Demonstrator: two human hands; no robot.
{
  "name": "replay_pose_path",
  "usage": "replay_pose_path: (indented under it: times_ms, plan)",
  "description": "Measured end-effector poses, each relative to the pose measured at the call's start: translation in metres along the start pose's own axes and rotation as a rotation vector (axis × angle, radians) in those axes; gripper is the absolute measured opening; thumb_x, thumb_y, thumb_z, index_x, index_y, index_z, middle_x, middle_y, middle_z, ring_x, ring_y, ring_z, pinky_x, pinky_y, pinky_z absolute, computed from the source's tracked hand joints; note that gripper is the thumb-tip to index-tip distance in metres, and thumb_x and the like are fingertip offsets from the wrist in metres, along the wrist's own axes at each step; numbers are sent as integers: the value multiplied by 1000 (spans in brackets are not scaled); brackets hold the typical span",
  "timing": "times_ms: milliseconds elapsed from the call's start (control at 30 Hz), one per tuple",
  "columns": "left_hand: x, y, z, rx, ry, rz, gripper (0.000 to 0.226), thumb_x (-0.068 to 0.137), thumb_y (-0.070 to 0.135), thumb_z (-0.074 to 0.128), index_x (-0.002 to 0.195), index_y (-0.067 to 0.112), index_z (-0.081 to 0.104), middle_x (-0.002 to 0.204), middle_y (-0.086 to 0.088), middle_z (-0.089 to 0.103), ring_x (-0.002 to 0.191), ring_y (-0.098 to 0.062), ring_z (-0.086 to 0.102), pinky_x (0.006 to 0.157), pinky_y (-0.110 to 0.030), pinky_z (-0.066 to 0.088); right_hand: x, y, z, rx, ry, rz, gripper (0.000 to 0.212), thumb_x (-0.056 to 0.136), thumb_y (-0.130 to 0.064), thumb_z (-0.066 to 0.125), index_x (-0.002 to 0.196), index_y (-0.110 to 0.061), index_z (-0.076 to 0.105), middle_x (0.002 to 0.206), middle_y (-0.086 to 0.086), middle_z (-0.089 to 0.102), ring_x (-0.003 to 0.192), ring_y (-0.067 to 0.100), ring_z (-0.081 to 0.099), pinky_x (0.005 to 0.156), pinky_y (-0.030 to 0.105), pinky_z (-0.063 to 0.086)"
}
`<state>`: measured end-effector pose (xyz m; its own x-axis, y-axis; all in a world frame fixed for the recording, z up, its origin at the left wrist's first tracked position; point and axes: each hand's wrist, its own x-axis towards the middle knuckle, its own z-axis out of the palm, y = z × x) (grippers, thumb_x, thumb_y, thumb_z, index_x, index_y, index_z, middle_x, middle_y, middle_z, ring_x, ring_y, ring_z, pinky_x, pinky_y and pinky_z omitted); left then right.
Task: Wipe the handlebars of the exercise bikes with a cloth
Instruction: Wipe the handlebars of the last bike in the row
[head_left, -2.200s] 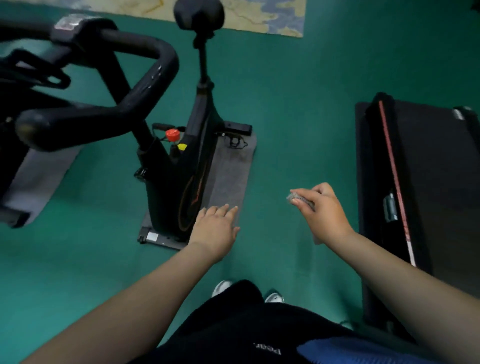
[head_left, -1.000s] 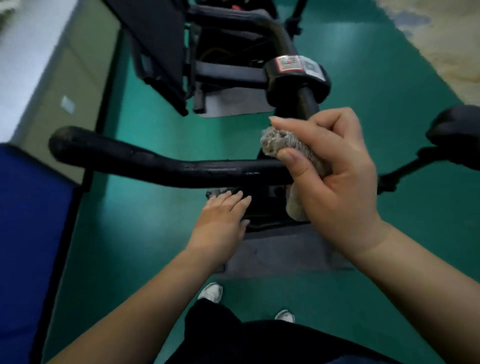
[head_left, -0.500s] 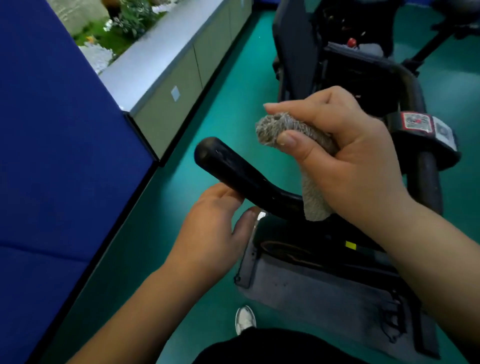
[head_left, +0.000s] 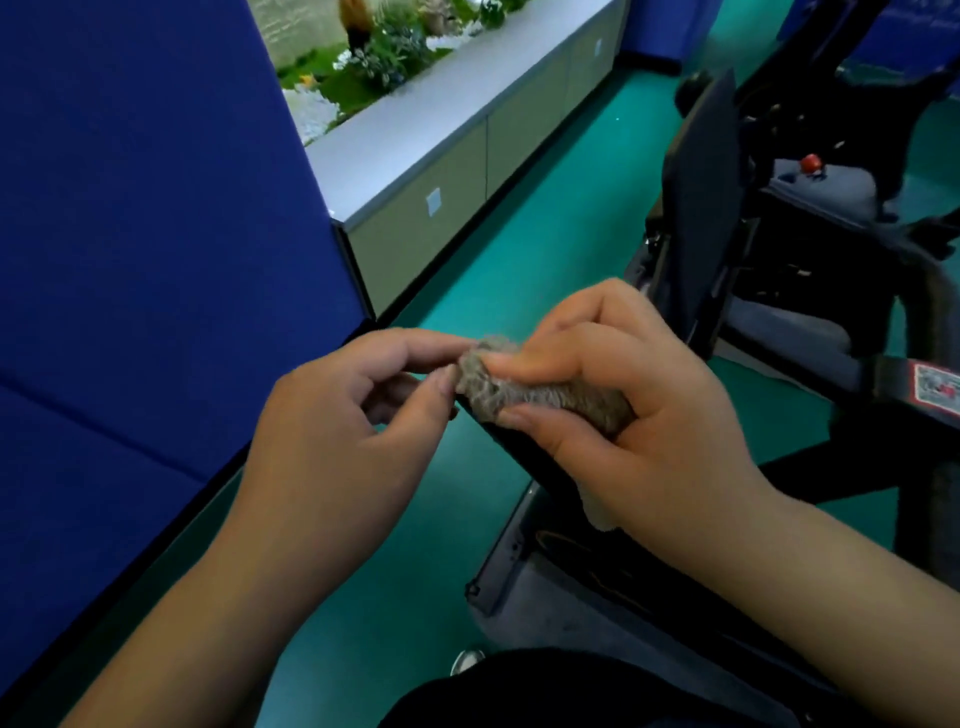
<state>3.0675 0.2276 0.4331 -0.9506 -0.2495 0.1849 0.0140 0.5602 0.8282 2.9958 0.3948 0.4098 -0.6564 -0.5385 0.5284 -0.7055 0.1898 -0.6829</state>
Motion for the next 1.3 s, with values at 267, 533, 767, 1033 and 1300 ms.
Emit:
replay_pose_path:
  times_ms: [267,533,767,1033,1300]
  plan:
    - [-6,10,5,58,84,-76,19,84,28,60,83,44,69,83,24,68,80,-11,63,64,-19,49,9,4,3,-23,-2,-105,19,82,-14,71,97,-4,71,95,10,49,87,15,51,83,16,42]
    - [-16,11,11,-2,164,-154,25,86,21,63,88,45,70,84,17,68,83,-15,59,63,-19,46,-22,17,-14,-21,-115,-48,19,83,-20,64,92,-4,69,95,5,49,88,11,50,81,12,38]
    - [-19,8,7,12,140,-164,29,89,13,59,93,39,71,85,22,69,81,0,64,67,-16,49,11,-1,9,-50,13,-157,15,83,-3,69,98,0,70,94,10,48,87,16,50,83,17,43]
    - [-24,8,6,4,115,-191,42,91,11,57,94,51,68,82,26,68,78,-16,61,59,-19,47,-18,8,0,-157,-29,-119,15,83,-1,66,96,-3,72,94,10,46,81,15,46,76,13,38]
    - [-25,11,6,33,106,-140,38,88,15,60,92,53,67,84,23,67,79,-10,62,63,-20,48,-20,1,9,-63,110,48,18,87,-10,60,104,-4,63,100,6,56,94,8,54,89,13,39]
